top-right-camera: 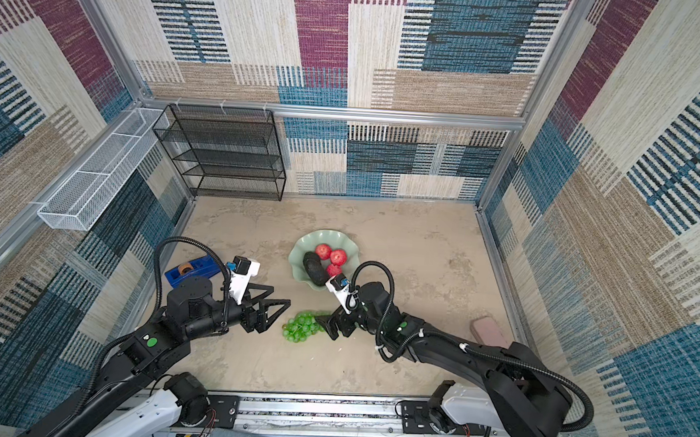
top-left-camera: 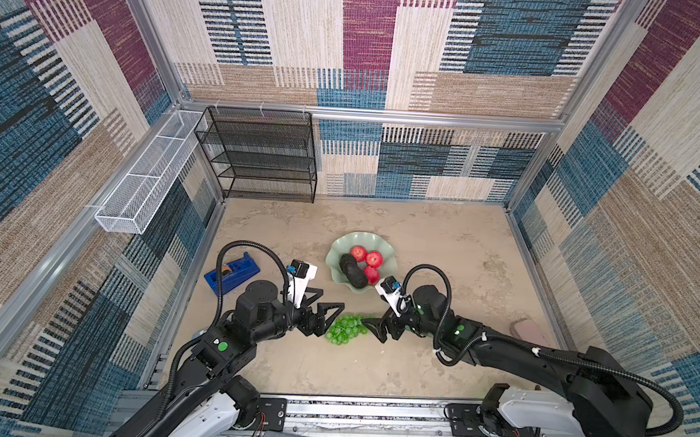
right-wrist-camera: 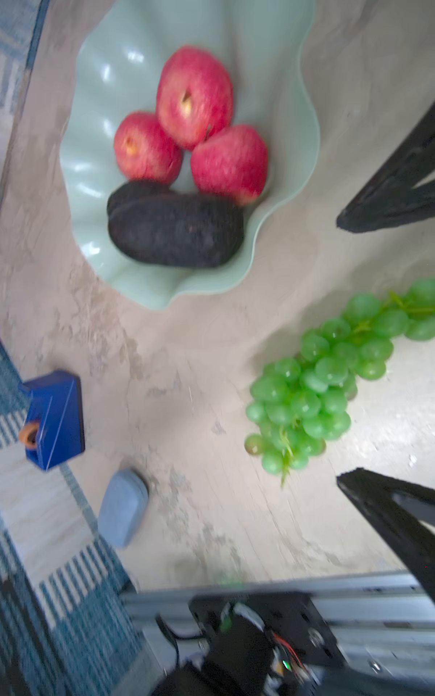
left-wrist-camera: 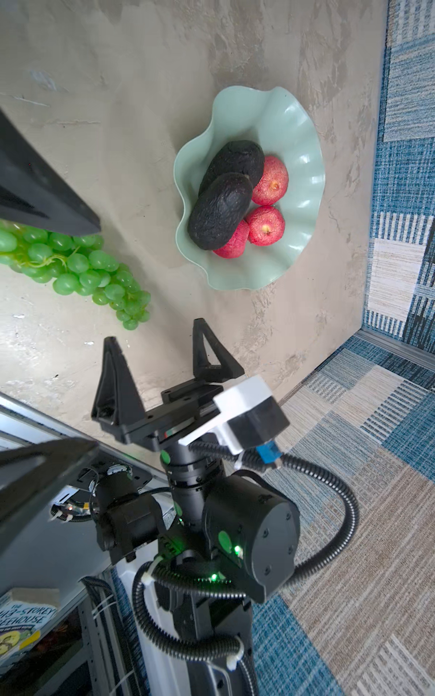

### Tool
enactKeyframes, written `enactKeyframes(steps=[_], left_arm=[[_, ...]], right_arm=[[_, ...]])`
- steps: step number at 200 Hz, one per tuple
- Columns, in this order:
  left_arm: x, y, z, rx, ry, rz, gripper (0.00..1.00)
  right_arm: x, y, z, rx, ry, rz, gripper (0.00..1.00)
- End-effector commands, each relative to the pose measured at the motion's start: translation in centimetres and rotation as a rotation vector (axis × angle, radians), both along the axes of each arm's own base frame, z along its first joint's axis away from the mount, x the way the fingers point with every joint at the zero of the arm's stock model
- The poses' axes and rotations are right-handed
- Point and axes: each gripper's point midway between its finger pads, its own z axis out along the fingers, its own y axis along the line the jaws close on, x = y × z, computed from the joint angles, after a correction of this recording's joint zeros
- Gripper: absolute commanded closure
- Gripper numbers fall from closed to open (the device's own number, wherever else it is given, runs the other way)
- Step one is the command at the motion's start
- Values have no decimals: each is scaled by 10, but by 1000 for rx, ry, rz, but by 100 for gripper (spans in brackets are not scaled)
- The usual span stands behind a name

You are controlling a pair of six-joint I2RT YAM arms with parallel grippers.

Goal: Place and organize the fake fruits in the fruit bowl
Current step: 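Place the avocado in the bowl and release with the right gripper, then grasp the green grapes with the right gripper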

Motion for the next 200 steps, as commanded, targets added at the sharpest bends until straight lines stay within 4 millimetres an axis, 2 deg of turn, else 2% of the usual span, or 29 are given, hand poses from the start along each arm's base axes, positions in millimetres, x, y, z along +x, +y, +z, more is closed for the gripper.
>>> enactKeyframes(steps=[1,26,65,92,131,153,179,200], left_arm=[[-8,2,0,-4,-19,-22,12],[-9,8,7,-25,-36,11,12],[-13,14,8,-24,-39,25,11],[-17,10,13,-41,-43,-4,11],[-17,10,12,-40,-39,-4,11],[-16,11,11,-38,-37,1,10],[-16,11,11,-36,-41,3,10],[-14,12,10,-30,-44,14,10]], right_arm=[[-1,11,22,34,-170,68,0],[0,25,9,-15,-174,128,0],[-2,54,-21,-113,-154,223,0],[0,65,-38,-139,-141,269,0],[4,78,-68,-187,-101,318,0],[4,83,-79,-186,-74,329,0],[3,86,-90,-191,-37,332,6],[4,86,-95,-191,-16,325,23]])
